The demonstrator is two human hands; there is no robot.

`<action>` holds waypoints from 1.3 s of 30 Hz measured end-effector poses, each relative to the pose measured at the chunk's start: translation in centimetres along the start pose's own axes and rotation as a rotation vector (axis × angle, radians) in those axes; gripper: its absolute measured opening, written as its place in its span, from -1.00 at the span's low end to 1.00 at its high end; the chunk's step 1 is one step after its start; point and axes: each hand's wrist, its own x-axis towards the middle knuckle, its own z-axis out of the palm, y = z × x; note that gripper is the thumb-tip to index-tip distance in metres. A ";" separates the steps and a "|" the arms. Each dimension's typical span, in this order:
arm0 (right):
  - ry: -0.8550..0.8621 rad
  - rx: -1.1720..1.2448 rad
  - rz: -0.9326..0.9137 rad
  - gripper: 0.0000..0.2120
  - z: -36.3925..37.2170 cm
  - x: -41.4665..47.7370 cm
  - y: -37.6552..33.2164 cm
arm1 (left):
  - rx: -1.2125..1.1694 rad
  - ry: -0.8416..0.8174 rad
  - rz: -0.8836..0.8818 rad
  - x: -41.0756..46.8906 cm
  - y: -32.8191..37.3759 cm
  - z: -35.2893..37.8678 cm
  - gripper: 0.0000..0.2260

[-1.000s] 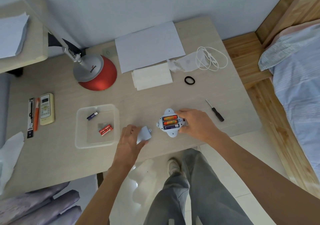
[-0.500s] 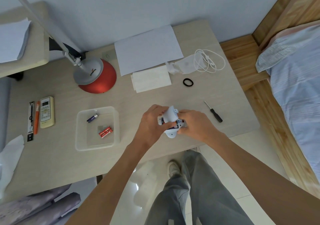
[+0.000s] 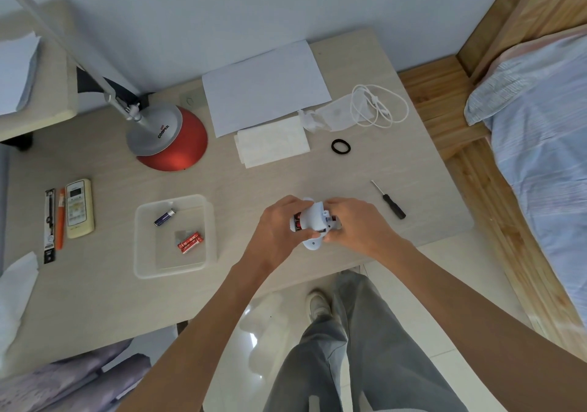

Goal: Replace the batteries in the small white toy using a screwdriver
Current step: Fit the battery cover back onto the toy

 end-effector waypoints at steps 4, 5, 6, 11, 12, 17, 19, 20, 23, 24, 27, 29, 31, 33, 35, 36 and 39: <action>0.001 -0.002 -0.004 -0.75 0.1 0.1 0.0 | 0.066 -0.004 0.005 -0.2 -0.7 0.1 -0.47; -0.006 0.002 -0.004 -0.76 0.1 0.2 0.0 | 0.087 -0.009 0.009 -0.3 -1.0 0.1 -0.47; -0.016 0.007 -0.004 -0.76 0.1 0.3 0.0 | 0.100 -0.016 0.009 -0.4 -1.3 0.0 -0.47; -0.041 0.021 -0.010 -0.65 0.3 0.5 0.1 | 0.124 -0.019 -0.006 -0.5 -2.4 -0.2 -0.45; -0.046 0.030 -0.008 -0.64 0.4 0.6 0.1 | 0.123 -0.015 -0.012 -0.4 -2.4 0.0 -0.45; -0.066 0.056 0.024 -0.66 0.1 0.5 -0.3 | 0.092 0.000 -0.082 -0.4 -1.8 0.3 -0.43; -0.075 0.064 0.049 -0.63 -0.1 0.5 -0.5 | 0.085 -0.004 -0.114 -0.3 -1.4 0.3 -0.41; -0.079 0.072 0.055 -0.60 -0.1 0.6 -0.5 | 0.077 -0.005 -0.131 -0.3 -1.2 0.3 -0.41; -0.079 0.095 0.072 -0.55 -0.1 0.6 -0.6 | 0.074 -0.009 -0.184 -0.1 -0.9 0.3 -0.41; -0.075 0.106 0.076 -0.57 0.0 0.6 -0.6 | 0.082 -0.016 -0.205 -0.1 -0.7 0.3 -0.42; -0.098 0.118 0.080 -0.66 -0.2 0.6 -0.8 | 0.115 -0.044 -0.270 0.1 0.1 0.3 -0.41; -0.128 0.123 0.072 -0.67 -0.5 0.7 -0.8 | 0.134 -0.059 -0.303 0.3 0.5 0.2 -0.40; -0.164 0.125 0.057 -0.66 -0.8 0.9 -0.7 | 0.142 -0.065 -0.319 0.5 0.8 0.1 -0.40; -0.196 0.143 0.053 -0.62 -0.9 1.2 -0.6 | 0.161 -0.067 -0.323 0.6 1.0 0.1 -0.40; -0.221 0.194 0.066 -0.59 -0.9 1.3 -0.5 | 0.178 -0.062 -0.324 0.5 1.1 0.1 -0.42; -0.230 0.233 0.068 -0.58 -0.9 1.3 -0.5 | 0.183 -0.055 -0.325 0.4 1.2 0.2 -0.43; -0.272 0.351 0.092 -0.64 -1.4 1.5 -0.7 | 0.184 -0.035 -0.322 -0.1 1.3 0.6 -0.47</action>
